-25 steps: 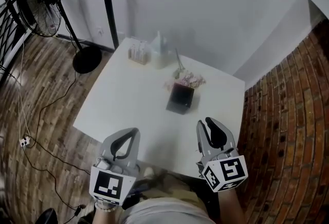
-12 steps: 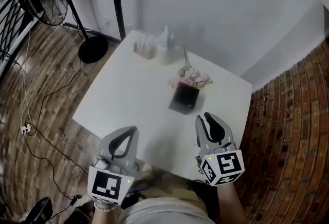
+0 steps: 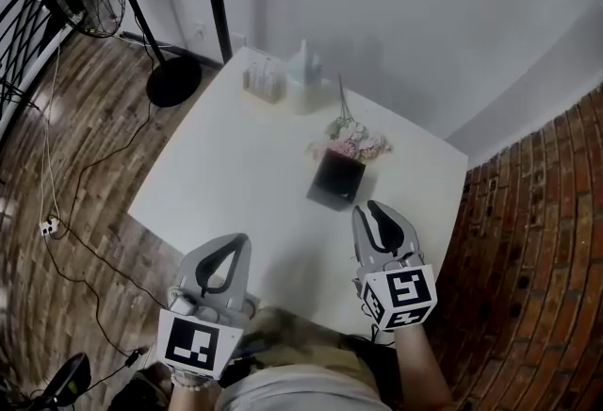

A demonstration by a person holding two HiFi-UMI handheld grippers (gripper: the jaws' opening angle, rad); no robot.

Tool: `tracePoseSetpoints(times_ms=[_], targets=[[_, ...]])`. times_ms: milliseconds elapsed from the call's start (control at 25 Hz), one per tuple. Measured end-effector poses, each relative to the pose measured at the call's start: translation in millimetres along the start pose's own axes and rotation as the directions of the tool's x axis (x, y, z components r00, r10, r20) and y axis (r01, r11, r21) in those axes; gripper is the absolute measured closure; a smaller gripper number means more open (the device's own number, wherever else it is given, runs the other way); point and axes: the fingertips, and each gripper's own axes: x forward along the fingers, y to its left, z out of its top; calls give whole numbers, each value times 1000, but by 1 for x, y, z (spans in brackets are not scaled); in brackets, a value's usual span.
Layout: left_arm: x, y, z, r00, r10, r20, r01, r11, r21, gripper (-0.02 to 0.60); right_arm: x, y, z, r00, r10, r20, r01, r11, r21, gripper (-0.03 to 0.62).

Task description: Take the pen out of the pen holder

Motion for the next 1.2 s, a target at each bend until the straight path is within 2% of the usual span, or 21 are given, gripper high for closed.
tracePoseSetpoints(times_ms=[640, 880, 960, 1200], targets=[[4, 1, -14, 998, 59, -37, -60, 998, -23, 589, 44, -7, -38, 995, 57, -77, -58, 998, -11, 519], [2, 3, -21, 996, 74, -43, -76, 996, -37, 589, 50, -7, -43, 996, 35, -84, -35, 999, 3, 520], [2, 4, -21, 996, 73, -44, -74, 997, -37, 589, 51, -8, -44, 996, 28, -86, -27, 1000, 9, 554], [-2, 3, -22, 996, 77, -43, -78, 996, -38, 589, 50, -8, -42, 996, 40, -82, -40, 999, 1, 554]])
